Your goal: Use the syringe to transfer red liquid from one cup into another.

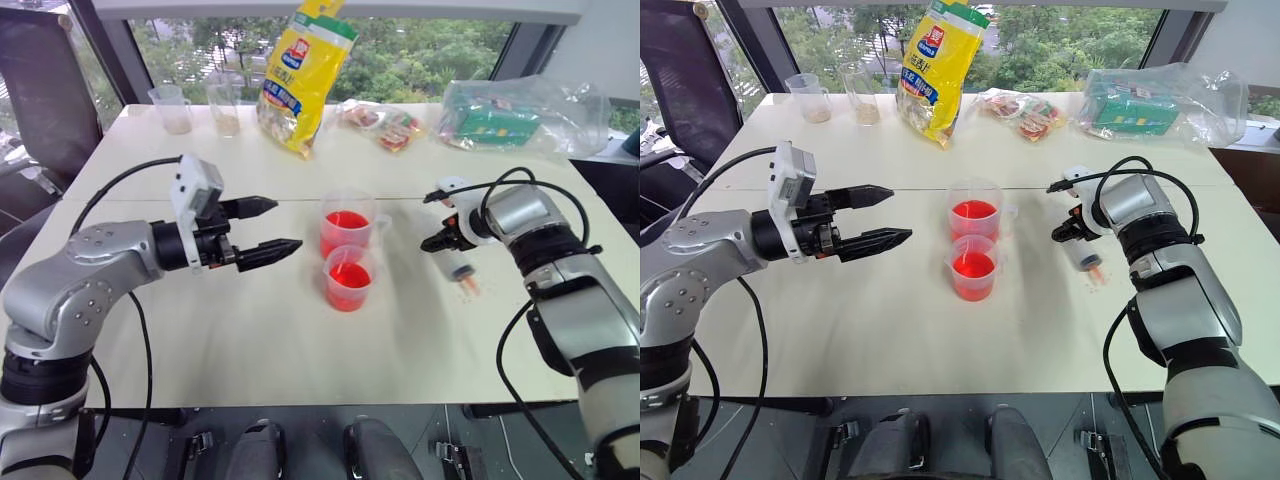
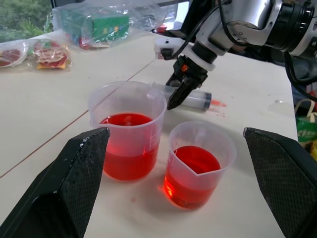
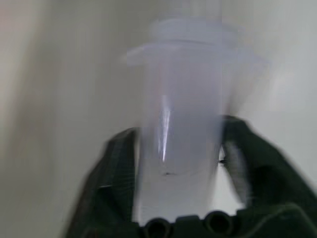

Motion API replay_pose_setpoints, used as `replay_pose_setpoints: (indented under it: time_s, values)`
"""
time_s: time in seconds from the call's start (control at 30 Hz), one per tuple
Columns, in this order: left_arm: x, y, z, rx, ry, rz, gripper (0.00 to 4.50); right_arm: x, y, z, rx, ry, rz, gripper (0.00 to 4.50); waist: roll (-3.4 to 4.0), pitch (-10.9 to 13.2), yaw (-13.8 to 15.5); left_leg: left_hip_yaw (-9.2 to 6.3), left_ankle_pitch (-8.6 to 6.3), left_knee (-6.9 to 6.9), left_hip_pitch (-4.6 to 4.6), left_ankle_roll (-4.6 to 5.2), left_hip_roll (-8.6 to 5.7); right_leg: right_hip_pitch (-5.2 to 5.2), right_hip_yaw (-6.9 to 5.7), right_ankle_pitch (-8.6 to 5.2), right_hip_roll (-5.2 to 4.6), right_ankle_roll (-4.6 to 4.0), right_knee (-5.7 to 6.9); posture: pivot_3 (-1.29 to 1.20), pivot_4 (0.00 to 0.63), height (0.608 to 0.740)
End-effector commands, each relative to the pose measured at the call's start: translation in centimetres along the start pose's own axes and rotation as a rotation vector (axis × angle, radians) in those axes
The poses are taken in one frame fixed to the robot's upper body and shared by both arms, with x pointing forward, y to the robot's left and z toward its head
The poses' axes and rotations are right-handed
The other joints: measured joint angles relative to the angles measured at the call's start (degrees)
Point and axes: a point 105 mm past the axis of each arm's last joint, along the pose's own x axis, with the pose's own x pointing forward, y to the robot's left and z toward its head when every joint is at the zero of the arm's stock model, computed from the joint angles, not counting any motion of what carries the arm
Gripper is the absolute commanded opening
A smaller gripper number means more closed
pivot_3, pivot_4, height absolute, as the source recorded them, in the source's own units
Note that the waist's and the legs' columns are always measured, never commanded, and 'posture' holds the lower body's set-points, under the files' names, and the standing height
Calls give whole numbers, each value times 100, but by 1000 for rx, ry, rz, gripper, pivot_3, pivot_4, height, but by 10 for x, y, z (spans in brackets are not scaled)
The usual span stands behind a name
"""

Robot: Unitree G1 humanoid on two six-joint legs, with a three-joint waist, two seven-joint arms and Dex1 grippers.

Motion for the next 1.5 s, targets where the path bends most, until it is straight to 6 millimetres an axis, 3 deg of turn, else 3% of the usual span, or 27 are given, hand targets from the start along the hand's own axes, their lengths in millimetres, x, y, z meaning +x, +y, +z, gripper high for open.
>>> replay_pose_setpoints:
  time_s: [0.03,0.17,0.27,0.33,0.4,0.47,0.6,0.7,0.87,1.13,1.3,1.5]
  values:
    - [-2,0,15,62,-37,9,4500,-8,-6,10,2,-33,-27,1346,0,0,1,0,0,2,0,0,0,1,0,0,0,0,0,0,150,740]
    - [-1,2,19,72,-40,-2,4500,-26,-18,23,29,-107,-96,1345,0,0,8,0,0,2,0,0,-1,1,0,0,-1,1,1,0,150,740]
    - [0,8,25,76,-54,-11,4500,-60,-17,64,-12,-360,-108,1345,2,1,9,0,0,-3,-3,0,-1,-6,0,0,0,1,0,0,150,740]
    - [1,13,31,77,-73,-18,4500,-96,-2,101,-79,-645,-92,1345,2,1,-8,2,0,-6,-9,-1,0,-16,0,0,2,0,0,0,150,740]
    - [4,17,36,77,-91,-30,4500,-127,16,121,-55,-864,-33,1345,2,1,-8,3,1,-11,-9,-1,3,-22,0,0,7,1,2,0,150,740]
    - [7,20,41,74,-105,-48,4500,-152,38,133,-93,-1048,11,1345,2,1,3,0,1,-16,-9,-2,7,-21,0,0,10,0,2,0,150,740]
    - [13,28,43,74,-98,-69,4500,-168,74,139,-82,-1233,132,1345,1,0,16,-6,2,-10,-8,-4,2,-8,-6,0,2,1,-2,0,150,740]
    - [19,37,43,68,-101,-74,4500,-164,98,138,-39,-1355,235,1345,1,0,29,-5,2,1,-8,-4,-2,-4,-6,1,-2,2,3,0,150,740]
    - [31,47,46,86,-105,-68,4500,-133,118,128,-21,-1376,281,1345,1,0,24,-4,2,1,-8,-4,-3,-7,-6,2,0,3,6,0,150,740]
    - [58,56,59,102,-159,-61,4500,-77,131,112,13,-1324,277,1345,1,0,8,-2,5,0,-7,-9,0,-15,-4,2,5,3,14,0,150,740]
    - [74,49,64,98,-178,-113,4500,-58,140,103,-1,-1281,290,1345,1,0,3,0,5,0,-7,-9,-1,-14,-4,2,4,3,14,0,150,740]
    - [86,37,62,76,-171,-177,4500,-50,144,99,-13,-1258,296,1345,1,0,2,-2,8,0,-5,-14,1,-16,-3,2,6,3,19,0,150,740]
